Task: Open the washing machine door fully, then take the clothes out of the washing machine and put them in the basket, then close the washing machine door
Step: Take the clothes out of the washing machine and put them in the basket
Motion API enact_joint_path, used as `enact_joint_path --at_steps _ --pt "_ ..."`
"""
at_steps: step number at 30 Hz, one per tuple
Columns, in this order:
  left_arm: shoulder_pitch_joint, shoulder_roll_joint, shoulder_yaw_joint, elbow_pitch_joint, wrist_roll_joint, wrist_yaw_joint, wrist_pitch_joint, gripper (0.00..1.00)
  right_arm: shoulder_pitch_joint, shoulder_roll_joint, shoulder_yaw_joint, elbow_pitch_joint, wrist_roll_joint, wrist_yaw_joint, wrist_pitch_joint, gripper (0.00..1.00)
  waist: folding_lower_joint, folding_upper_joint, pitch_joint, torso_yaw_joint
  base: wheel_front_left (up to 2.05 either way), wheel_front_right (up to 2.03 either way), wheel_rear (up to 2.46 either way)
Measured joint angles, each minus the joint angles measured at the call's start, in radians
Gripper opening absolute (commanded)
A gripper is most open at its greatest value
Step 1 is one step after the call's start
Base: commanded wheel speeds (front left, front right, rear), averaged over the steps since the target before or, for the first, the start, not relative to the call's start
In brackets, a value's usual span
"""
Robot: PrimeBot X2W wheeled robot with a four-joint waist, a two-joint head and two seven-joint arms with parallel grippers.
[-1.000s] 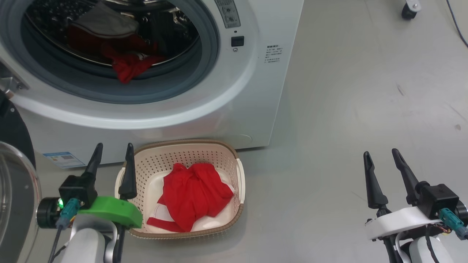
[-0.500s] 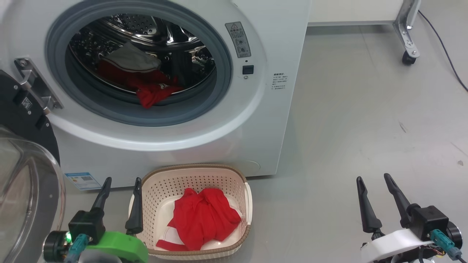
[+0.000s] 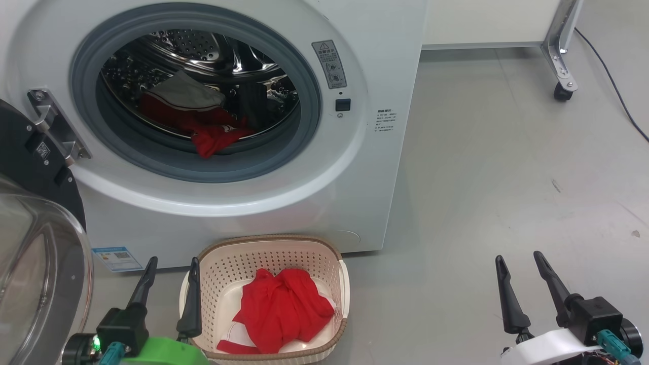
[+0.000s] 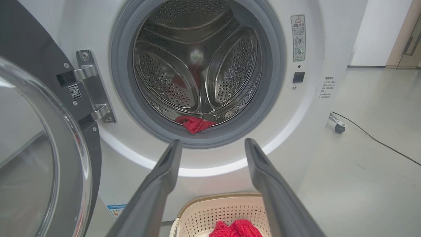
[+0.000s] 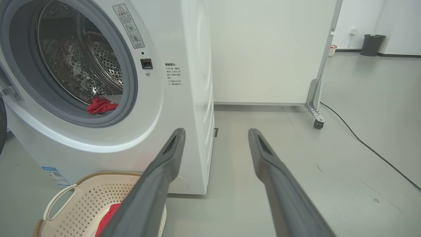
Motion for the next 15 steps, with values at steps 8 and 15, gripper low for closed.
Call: enact_joint_path --at_steps 8,15 --pt "0.024 0.000 -0.004 -0.031 0.002 0.004 0.002 1.00 0.006 0.000 0.002 -0.012 0.000 -0.007 0.000 1.00 0.0000 0.0000 -0.001 0.000 0.00 0.00 0.00" --pt "0.033 0.000 -0.011 -0.058 0.002 0.010 0.005 1.00 0.008 0.001 0.004 -0.021 0.000 -0.007 0.008 1.00 0.0000 0.0000 0.003 -0.003 0.00 0.00 0.00"
